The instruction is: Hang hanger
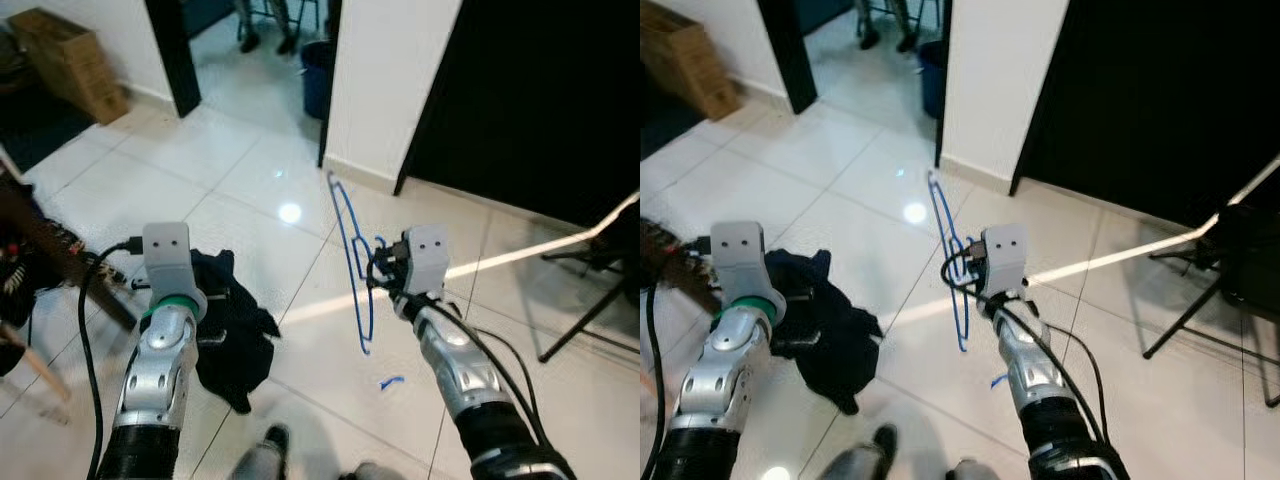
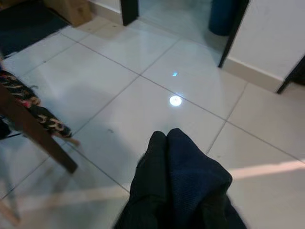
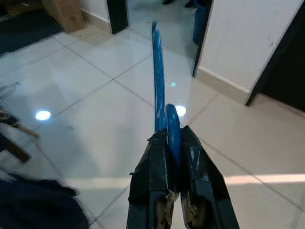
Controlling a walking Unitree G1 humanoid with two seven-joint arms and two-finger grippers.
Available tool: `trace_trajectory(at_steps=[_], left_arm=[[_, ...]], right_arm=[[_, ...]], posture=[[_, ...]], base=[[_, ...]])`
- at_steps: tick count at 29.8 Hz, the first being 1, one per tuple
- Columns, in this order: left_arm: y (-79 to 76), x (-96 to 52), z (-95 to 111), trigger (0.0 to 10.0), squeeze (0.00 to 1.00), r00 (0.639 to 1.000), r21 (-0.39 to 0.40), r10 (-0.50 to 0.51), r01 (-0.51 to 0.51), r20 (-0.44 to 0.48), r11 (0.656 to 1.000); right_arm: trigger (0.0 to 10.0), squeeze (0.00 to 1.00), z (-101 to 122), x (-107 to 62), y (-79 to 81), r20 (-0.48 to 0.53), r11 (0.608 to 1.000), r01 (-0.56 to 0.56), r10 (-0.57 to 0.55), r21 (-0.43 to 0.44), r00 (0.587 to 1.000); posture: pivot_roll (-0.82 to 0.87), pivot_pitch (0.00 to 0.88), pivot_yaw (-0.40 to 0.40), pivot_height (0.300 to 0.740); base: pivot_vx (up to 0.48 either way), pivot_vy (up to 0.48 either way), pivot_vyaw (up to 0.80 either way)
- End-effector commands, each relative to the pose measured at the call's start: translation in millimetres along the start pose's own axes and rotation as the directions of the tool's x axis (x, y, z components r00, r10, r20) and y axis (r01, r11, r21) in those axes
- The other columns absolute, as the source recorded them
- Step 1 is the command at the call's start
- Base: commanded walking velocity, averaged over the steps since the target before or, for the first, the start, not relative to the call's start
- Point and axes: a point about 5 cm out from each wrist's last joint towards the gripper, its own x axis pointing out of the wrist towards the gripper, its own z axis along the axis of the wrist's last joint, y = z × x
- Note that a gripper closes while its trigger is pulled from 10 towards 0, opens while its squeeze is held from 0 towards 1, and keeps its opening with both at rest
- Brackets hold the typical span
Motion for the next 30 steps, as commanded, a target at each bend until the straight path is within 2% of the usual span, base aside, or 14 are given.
trace_trajectory(at_steps=[1, 23, 28, 30], left_arm=[[3.7, -1.5, 4, 10.0, 0.00, 1.000, 0.007, 0.017, -0.017, 0.018, 1.000], [-6.6, -2.7, 3, 10.0, 0.00, 0.999, 0.028, -0.044, 0.044, 0.011, 0.999], [-7.0, -1.6, 13, 10.0, 0.00, 0.998, 0.033, -0.041, 0.039, 0.055, 0.999], [-5.7, -1.0, 22, 10.0, 0.00, 0.994, 0.026, -0.036, 0.034, 0.102, 0.999]], right_arm=[[10.0, 0.00, -3, -0.6, 3.1, -0.012, 1.000, -0.016, 0.016, 0.015, 1.000], [10.0, 0.00, -3, 0.3, -2.1, -0.016, 1.000, -0.013, 0.013, 0.001, 1.000], [10.0, 0.00, 0, 1.8, -5.2, -0.003, 0.999, 0.025, -0.025, 0.024, 1.000], [10.0, 0.00, 3, 3.2, -6.1, 0.011, 0.999, 0.028, -0.028, 0.034, 1.000]], posture=[[0.04, 0.064, -0.026, 0.740], [0.04, 0.048, -0.034, 0.740], [0.04, 0.050, -0.038, 0.740], [0.04, 0.050, -0.039, 0.740]], base=[[0.000, 0.000, 0.80], [0.000, 0.000, 0.80], [0.000, 0.000, 0.27], [0.000, 0.000, 0.00]])
